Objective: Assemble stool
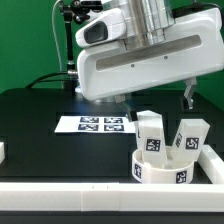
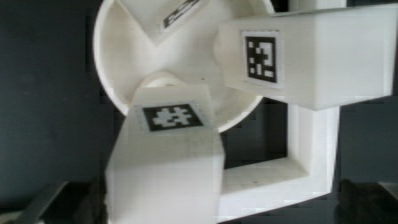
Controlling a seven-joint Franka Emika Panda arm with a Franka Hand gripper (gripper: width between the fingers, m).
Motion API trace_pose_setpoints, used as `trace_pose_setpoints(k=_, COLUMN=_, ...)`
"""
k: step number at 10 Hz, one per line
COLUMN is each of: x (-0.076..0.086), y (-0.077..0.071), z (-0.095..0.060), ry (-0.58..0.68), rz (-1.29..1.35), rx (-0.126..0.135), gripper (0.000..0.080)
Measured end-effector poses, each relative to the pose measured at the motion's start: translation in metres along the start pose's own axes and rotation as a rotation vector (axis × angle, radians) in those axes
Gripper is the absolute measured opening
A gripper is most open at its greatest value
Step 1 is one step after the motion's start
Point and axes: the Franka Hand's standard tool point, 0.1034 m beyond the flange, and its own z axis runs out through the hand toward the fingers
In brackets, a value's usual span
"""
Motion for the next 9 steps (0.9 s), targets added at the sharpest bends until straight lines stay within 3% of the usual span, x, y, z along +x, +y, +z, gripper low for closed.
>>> trace_pose_setpoints(k=3, x=0.012, y=0.007, z=-0.006, ry=0.041, rz=-0.429, rx=-0.062, gripper=0.0649)
trace_pose_setpoints(k=7, x=0.012, y=0.010, z=-0.006, ry=0.031, rz=-0.667, rx=-0.078, gripper=0.0649)
trace_pose_setpoints(k=8, x=0.017, y=0.006, z=-0.007, ry=0.039, rz=-0.841, rx=-0.118, gripper=0.0649)
trace_pose_setpoints(k=9, x=0.016, y=0.002, z=-0.004, ry=0.025, rz=-0.976, rx=-0.137, gripper=0.0649)
